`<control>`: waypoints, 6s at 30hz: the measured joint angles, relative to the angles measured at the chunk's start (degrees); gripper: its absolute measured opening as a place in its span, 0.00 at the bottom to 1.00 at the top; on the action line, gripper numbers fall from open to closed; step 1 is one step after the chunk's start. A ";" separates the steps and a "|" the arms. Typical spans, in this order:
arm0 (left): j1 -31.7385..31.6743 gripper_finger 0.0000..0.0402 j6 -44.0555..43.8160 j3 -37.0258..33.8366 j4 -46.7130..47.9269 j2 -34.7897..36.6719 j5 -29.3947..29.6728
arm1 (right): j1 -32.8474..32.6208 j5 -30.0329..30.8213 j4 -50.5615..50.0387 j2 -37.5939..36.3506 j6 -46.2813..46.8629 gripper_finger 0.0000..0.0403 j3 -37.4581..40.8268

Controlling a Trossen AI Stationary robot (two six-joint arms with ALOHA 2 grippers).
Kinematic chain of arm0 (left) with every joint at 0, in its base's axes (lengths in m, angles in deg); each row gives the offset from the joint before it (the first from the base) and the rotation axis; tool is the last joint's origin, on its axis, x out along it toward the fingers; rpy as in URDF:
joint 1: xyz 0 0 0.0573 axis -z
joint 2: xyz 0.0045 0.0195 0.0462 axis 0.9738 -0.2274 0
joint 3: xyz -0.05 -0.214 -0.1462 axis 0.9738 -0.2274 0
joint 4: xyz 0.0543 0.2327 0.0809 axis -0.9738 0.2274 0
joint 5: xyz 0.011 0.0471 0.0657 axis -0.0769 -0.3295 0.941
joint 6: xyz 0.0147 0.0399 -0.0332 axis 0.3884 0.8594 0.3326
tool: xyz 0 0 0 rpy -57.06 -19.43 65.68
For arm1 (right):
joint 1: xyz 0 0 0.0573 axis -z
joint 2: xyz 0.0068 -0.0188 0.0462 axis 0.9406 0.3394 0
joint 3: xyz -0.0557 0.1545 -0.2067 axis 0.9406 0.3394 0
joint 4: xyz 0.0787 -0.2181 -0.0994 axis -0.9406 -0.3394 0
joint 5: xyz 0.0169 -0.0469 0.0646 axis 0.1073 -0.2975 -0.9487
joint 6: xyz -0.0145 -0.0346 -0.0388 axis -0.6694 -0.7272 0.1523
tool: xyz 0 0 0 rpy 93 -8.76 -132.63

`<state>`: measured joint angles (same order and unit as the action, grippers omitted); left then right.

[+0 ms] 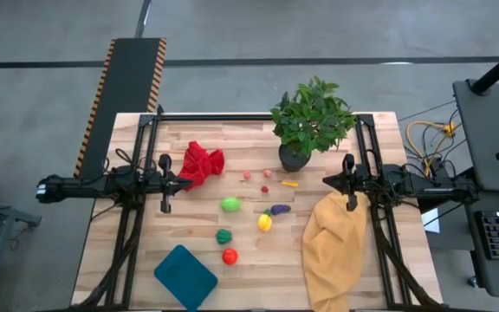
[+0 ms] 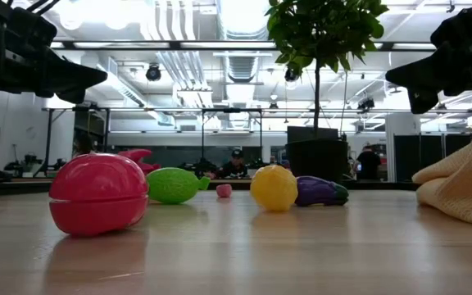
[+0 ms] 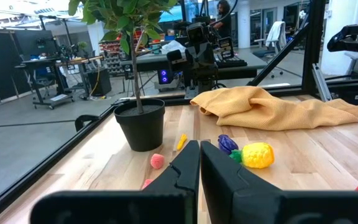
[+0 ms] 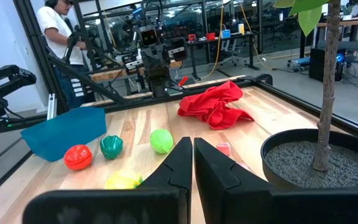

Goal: Pick and placing Produce into tupperware

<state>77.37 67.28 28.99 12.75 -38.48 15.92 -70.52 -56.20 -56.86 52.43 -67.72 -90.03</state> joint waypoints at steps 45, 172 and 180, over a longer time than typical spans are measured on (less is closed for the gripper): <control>-0.02 0.00 -0.02 0.00 -0.02 0.00 -0.02 | 0.00 0.00 0.00 0.00 0.02 0.02 0.00; 0.00 0.00 1.47 1.03 -34.92 -14.99 1.77 | -13.08 33.29 -23.55 90.76 10.53 0.67 -43.58; 0.00 0.00 1.47 1.01 -34.80 -15.03 1.77 | -7.25 22.70 -20.51 91.18 4.89 0.67 -43.30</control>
<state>77.37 68.74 30.00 -22.05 -53.50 17.69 -77.77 -33.49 -77.37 143.61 -62.84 -133.33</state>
